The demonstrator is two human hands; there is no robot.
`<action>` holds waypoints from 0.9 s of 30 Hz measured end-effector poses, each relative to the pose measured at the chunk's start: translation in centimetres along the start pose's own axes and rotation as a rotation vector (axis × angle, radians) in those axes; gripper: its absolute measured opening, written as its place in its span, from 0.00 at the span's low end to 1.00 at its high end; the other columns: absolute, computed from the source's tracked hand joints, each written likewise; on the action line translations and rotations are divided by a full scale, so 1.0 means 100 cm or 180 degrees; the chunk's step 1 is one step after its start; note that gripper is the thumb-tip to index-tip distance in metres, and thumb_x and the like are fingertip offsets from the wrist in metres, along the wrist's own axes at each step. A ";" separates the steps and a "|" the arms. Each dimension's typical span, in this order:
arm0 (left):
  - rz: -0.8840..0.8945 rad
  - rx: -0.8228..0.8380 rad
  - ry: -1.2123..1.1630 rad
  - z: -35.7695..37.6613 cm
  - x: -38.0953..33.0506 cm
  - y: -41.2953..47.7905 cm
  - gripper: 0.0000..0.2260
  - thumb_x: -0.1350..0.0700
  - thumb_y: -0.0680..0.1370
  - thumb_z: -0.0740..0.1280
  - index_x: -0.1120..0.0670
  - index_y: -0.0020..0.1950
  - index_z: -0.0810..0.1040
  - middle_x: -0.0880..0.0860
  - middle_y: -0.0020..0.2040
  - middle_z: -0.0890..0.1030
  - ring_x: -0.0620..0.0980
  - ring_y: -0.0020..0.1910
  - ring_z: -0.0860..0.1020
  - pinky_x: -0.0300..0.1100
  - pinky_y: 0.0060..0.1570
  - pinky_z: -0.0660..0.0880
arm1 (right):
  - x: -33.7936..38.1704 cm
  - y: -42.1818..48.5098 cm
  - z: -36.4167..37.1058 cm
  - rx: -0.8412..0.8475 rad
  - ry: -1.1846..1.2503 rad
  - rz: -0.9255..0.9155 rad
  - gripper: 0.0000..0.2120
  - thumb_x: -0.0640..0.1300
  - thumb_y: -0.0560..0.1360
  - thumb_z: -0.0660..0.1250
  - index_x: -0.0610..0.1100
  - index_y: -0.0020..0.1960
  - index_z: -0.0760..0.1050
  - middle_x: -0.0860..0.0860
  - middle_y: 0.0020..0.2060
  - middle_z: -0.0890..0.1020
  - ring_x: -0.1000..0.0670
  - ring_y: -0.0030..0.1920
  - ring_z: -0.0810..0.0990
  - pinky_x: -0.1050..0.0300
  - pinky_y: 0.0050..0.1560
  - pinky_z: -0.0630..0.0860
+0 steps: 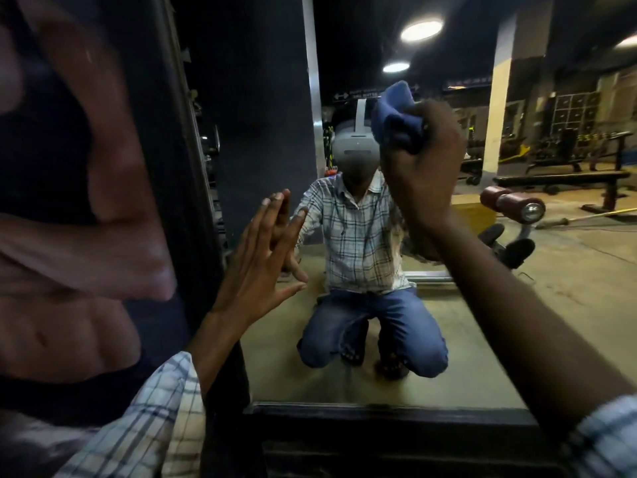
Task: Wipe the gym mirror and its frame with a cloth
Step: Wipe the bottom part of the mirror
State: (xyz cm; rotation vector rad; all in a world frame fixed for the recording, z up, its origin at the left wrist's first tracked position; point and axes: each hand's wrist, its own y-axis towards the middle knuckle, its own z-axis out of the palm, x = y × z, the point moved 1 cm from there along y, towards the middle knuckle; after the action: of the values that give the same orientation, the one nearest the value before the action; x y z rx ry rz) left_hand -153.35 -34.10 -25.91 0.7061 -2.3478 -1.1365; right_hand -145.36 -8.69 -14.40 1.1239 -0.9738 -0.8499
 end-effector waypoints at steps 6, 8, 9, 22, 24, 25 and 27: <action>0.0140 0.0028 0.0009 0.009 -0.018 0.004 0.53 0.41 0.69 0.79 0.53 0.85 0.53 0.57 0.85 0.42 0.56 0.84 0.41 0.53 0.80 0.50 | -0.002 -0.107 -0.026 0.2745 -0.0237 -0.1432 0.15 0.38 0.70 0.71 0.43 0.56 0.79 0.45 0.52 0.78 0.48 0.51 0.76 0.55 0.50 0.77; 0.0125 0.0056 0.0004 0.010 -0.022 0.007 0.55 0.42 0.67 0.82 0.52 0.85 0.53 0.57 0.85 0.42 0.56 0.84 0.41 0.57 0.80 0.54 | -0.022 -0.084 -0.044 0.2237 -0.0370 -0.0995 0.18 0.37 0.70 0.71 0.42 0.60 0.77 0.44 0.56 0.77 0.45 0.52 0.77 0.49 0.49 0.78; 0.0115 0.0045 -0.0027 0.011 -0.024 0.008 0.56 0.42 0.67 0.82 0.52 0.85 0.53 0.57 0.85 0.42 0.56 0.84 0.41 0.59 0.79 0.55 | -0.030 -0.073 -0.053 0.1763 -0.0338 -0.0672 0.18 0.35 0.71 0.72 0.40 0.60 0.77 0.44 0.55 0.77 0.46 0.51 0.77 0.48 0.47 0.78; 0.0078 0.0076 -0.0117 0.020 -0.035 0.009 0.54 0.49 0.67 0.83 0.50 0.85 0.54 0.56 0.85 0.42 0.58 0.84 0.43 0.67 0.76 0.61 | -0.065 -0.104 -0.103 0.1725 -0.0472 -0.0437 0.22 0.37 0.69 0.73 0.43 0.63 0.77 0.46 0.60 0.79 0.49 0.55 0.78 0.47 0.53 0.80; 0.0110 0.0046 -0.0117 0.023 -0.041 0.007 0.52 0.50 0.67 0.82 0.50 0.85 0.56 0.56 0.85 0.43 0.58 0.84 0.43 0.65 0.76 0.61 | -0.070 -0.081 -0.108 0.0791 -0.0307 0.0085 0.17 0.33 0.69 0.74 0.39 0.57 0.77 0.46 0.52 0.79 0.52 0.48 0.75 0.52 0.47 0.76; 0.0104 0.0043 -0.0142 0.025 -0.045 0.006 0.52 0.50 0.67 0.82 0.50 0.85 0.57 0.56 0.85 0.43 0.58 0.84 0.43 0.65 0.77 0.60 | -0.069 -0.083 -0.107 0.0508 -0.0223 0.0285 0.16 0.31 0.69 0.74 0.38 0.55 0.77 0.46 0.50 0.79 0.54 0.47 0.74 0.55 0.47 0.75; 0.0056 0.0075 -0.0175 0.029 -0.054 0.006 0.52 0.49 0.67 0.82 0.49 0.85 0.57 0.56 0.85 0.41 0.58 0.84 0.42 0.65 0.78 0.58 | -0.061 -0.114 -0.097 0.1027 -0.0161 0.0260 0.19 0.32 0.69 0.70 0.39 0.60 0.77 0.47 0.55 0.79 0.51 0.51 0.77 0.55 0.52 0.77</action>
State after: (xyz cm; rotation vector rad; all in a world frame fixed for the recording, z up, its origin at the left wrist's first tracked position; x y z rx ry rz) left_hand -151.05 -28.81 -27.93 0.6690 -2.4123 -1.1360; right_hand -139.20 -2.56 -28.03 1.3308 -1.2207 -0.6722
